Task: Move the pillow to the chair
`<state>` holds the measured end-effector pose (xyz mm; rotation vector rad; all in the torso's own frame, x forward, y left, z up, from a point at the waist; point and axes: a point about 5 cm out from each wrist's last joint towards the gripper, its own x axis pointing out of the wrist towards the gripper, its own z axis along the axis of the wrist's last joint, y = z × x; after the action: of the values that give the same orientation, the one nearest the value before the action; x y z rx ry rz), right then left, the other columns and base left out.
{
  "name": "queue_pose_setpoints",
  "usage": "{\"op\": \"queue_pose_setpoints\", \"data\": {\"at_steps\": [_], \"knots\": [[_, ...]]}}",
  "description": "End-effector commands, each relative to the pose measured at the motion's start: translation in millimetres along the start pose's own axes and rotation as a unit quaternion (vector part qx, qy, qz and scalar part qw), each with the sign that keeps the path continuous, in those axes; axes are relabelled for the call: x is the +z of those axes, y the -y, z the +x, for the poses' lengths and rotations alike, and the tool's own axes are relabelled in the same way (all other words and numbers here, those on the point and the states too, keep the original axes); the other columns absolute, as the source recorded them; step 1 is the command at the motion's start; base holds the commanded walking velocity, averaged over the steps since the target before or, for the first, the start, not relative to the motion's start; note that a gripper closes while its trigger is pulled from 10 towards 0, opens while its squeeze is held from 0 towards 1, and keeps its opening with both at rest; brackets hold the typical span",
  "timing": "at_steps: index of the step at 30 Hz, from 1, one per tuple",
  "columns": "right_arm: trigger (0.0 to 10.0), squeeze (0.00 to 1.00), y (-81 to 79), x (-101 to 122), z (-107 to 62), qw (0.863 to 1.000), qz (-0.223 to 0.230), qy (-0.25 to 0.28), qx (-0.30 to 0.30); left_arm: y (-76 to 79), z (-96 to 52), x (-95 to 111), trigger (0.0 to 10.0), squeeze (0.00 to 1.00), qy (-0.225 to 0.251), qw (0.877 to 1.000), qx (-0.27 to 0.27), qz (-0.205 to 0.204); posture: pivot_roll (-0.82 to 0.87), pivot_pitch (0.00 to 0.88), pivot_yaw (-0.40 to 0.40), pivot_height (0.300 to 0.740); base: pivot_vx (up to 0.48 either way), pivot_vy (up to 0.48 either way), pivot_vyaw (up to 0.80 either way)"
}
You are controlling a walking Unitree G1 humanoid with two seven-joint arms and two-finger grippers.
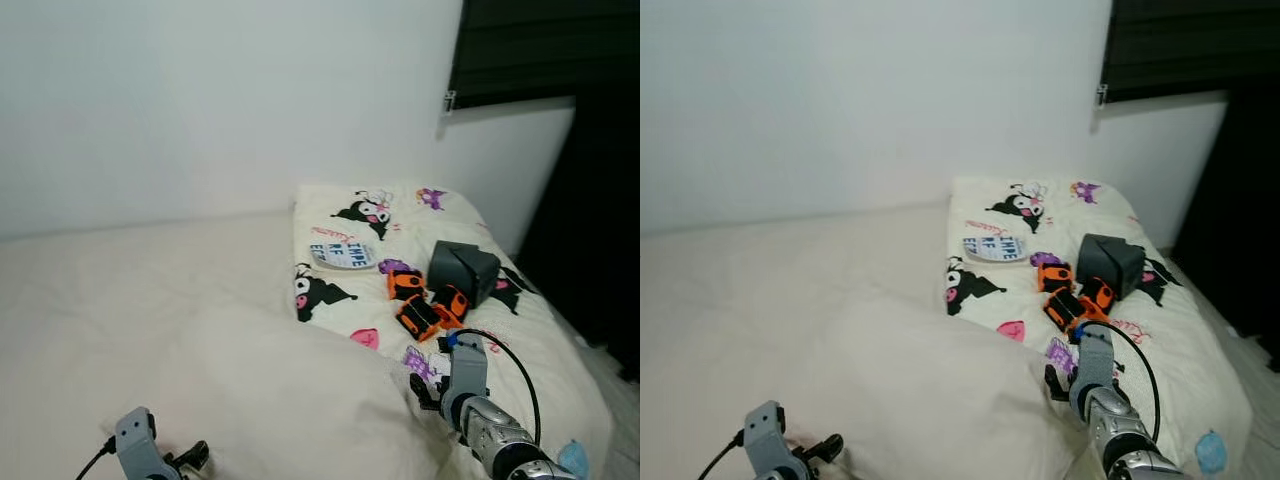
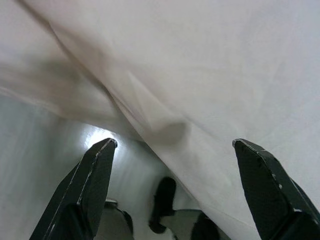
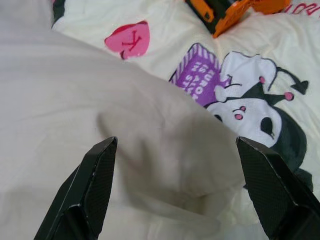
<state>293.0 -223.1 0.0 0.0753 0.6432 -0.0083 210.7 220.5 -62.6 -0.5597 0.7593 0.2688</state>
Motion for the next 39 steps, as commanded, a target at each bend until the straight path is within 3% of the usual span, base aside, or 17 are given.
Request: {"op": "queue_pose_setpoints", "data": {"at_steps": [1, 3, 10, 12, 16, 19, 20, 22, 26, 31, 39], "knots": [[10.0, 0.00, -6.1, 13.3, 2.7, 1.000, 0.009, 0.022, 0.012, -2.6, -0.7, -0.3, 10.0, 0.00, -0.005, 1.000, 0.001, -0.011, -0.15, 0.019, 0.046, 0.715, 0.000, 0.000, 0.00], [10.0, 0.00, -5.2, 19.4, 3.0, 0.999, 0.011, 0.032, 0.014, -2.6, -0.7, -0.6, 10.0, 0.00, -0.008, 1.000, -0.002, -0.016, -0.15, 0.021, 0.047, 0.705, 0.000, 0.000, 0.00], [10.0, 0.00, -2.8, 35.5, 3.7, 0.999, -0.007, 0.046, 0.012, -8.1, -1.5, -1.7, 10.0, 0.00, -0.013, 0.995, 0.024, -0.095, -0.15, 0.026, 0.046, 0.675, 0.000, 0.000, 0.00], [10.0, 0.00, -1.1, 40.8, 3.7, 0.999, -0.019, 0.047, 0.007, -7.1, -2.0, -8.8, 10.0, 0.00, -0.041, 0.985, 0.026, -0.164, -0.15, 0.028, 0.048, 0.665, 0.000, 0.000, 0.00], [10.0, 0.00, 0.4, 44.7, 3.7, 0.999, -0.024, 0.048, 0.002, -3.7, -2.7, -16.6, 10.0, 0.00, -0.076, 0.978, 0.018, -0.194, -0.15, 0.028, 0.045, 0.655, 0.000, 0.000, 0.00], [10.0, 0.00, 1.6, 51.2, 3.6, 0.998, -0.026, 0.055, 0.001, 10.9, -2.6, -19.8, 10.0, 0.00, -0.106, 0.971, -0.061, -0.205, -0.14, 0.027, 0.044, 0.640, 0.000, 0.000, 0.00], [10.0, 0.00, 1.6, 51.2, 3.6, 0.998, -0.026, 0.055, 0.001, 10.9, -2.6, -19.8, 10.0, 0.00, -0.106, 0.971, -0.061, -0.205, -0.14, 0.027, 0.044, 0.640, 0.000, 0.000, 0.00], [10.0, 0.00, 1.7, 57.0, 3.7, 0.998, -0.027, 0.061, 0.000, 22.1, -3.7, -20.6, 10.0, 0.00, -0.119, 0.962, -0.132, -0.208, -0.14, 0.027, 0.044, 0.625, 0.000, 0.000, 0.00], [10.0, 0.00, 1.6, 61.5, 3.7, 0.997, -0.027, 0.067, -0.001, 28.2, -4.2, -22.0, 10.0, 0.00, -0.124, 0.956, -0.161, -0.211, -0.14, 0.027, 0.044, 0.610, 0.000, 0.000, 0.00], [10.0, 0.00, -0.1, 70.6, 3.5, 0.996, -0.022, 0.084, 0.006, 45.0, -2.0, -5.4, 10.0, 0.00, -0.078, 0.932, -0.232, -0.268, -0.14, 0.027, 0.044, 0.585, 0.000, 0.000, 0.00], [10.0, 0.00, -6.4, 67.5, 4.5, 0.996, -0.021, 0.086, 0.024, 60.6, -2.8, 13.6, 10.0, 0.00, -0.038, 0.904, -0.315, -0.285, -0.15, 0.028, 0.043, 0.555, 0.000, 0.000, 0.00]]}}
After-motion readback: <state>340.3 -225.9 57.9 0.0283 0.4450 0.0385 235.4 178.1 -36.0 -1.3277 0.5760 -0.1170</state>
